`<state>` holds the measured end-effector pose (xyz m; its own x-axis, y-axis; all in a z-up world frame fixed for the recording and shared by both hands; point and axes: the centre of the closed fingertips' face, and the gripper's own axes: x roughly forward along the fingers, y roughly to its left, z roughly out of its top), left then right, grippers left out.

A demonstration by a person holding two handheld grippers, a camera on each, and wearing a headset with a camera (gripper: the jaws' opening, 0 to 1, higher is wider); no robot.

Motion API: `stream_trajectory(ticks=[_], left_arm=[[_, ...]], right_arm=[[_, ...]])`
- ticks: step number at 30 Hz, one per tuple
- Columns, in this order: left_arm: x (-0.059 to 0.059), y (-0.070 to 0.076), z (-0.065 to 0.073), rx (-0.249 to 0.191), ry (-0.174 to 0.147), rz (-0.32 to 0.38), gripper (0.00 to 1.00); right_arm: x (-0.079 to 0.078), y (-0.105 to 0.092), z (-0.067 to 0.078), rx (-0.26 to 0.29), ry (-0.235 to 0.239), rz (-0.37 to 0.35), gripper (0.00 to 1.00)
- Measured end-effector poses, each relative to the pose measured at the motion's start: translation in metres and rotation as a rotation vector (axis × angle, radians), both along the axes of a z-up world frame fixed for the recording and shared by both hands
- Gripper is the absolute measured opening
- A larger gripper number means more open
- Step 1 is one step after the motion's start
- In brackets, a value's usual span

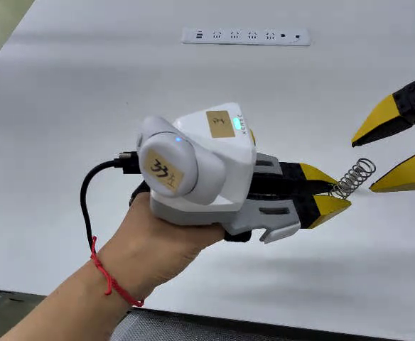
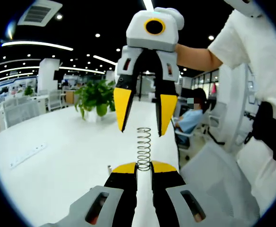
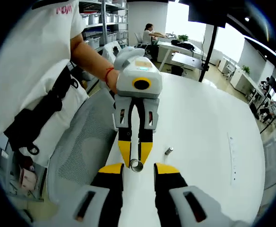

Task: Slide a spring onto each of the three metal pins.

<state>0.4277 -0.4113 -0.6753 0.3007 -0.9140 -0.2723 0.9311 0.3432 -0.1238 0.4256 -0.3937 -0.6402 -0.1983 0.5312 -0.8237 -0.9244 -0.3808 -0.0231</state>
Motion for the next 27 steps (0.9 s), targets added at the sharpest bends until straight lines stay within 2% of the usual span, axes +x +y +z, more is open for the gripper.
stream_trajectory(ticks=[7,15,27], left_arm=[[0.0,-0.002,-0.001,0.001,-0.002,-0.002,0.1],[-0.001,-0.004,-0.002,-0.001,-0.004,-0.006,0.1],[-0.002,-0.003,-0.002,-0.01,-0.004,-0.003,0.1]], right_arm=[[-0.008,0.001,-0.014,-0.097,-0.02,0.098,0.22],[-0.009,-0.002,-0.024,-0.151,-0.031,0.138,0.17],[-0.009,-0.003,-0.025,-0.169,-0.032,0.155,0.13]])
